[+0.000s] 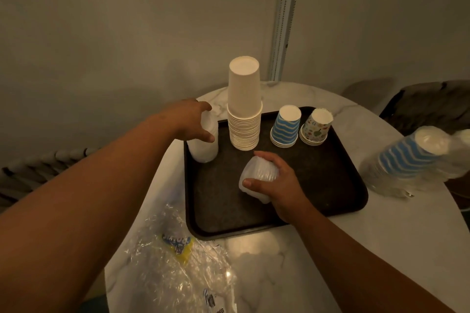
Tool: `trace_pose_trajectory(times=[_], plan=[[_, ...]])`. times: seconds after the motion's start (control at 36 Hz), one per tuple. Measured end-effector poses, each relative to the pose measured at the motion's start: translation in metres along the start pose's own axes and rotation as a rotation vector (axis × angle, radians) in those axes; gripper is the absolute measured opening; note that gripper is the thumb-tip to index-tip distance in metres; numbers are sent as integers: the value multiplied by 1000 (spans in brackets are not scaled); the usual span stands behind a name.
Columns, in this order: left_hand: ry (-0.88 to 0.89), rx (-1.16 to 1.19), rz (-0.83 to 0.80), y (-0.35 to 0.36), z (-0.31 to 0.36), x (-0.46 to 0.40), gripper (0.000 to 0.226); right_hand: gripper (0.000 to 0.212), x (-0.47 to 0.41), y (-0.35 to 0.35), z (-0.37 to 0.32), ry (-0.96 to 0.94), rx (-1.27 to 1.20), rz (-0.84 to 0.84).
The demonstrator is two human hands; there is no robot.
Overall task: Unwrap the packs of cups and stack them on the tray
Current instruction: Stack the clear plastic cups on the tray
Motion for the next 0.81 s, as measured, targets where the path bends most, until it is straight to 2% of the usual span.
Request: trace_pose_trajectory(times=[0.17, 0.22, 0.28, 0.33, 0.36, 0.42, 0.5, 0.56, 0.58, 0.64, 0.81], plan=[[-3, 29, -4, -2, 2, 7, 101, 64, 6, -4, -3, -8, -1, -9], [-12, 44, 57, -11, 5, 17, 99, 66, 8, -5, -6, -15, -1, -10], [3, 122, 270, -27, 13, 35, 79, 69, 10, -6, -9, -32, 6, -15], [26, 320, 531, -38, 28, 61, 43, 69, 12, -7, -13, -54, 5, -27], [16, 446, 570, -37, 37, 74, 29, 68, 13, -7, -16, -69, 1, -27], [-29, 639, 435, -21, 54, 88, 24, 68, 15, -6, -22, -93, -9, -33], [-109, 760, 24, 19, 73, 93, 37, 70, 18, -4, -27, -95, -45, -71], [-183, 990, -193, 36, 79, 96, 44, 73, 21, -5, -31, -89, -38, -106], [-207, 1107, -250, 41, 81, 97, 44, 75, 22, -6, -32, -95, -27, -124], [-207, 1223, -279, 44, 84, 100, 38, 79, 26, -9, -36, -114, -7, -151], [-211, 1320, -254, 43, 86, 102, 33, 74, 31, -14, -40, -138, -35, -152]])
Point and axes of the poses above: each hand's wrist, its own x-axis away from the middle knuckle, its own y-axis out of the palm, z = x × y, the point moved 4 cm from there along -x, towards the middle knuckle, and after that the axes turned 6 degrees about z, right-handed, at the moved point
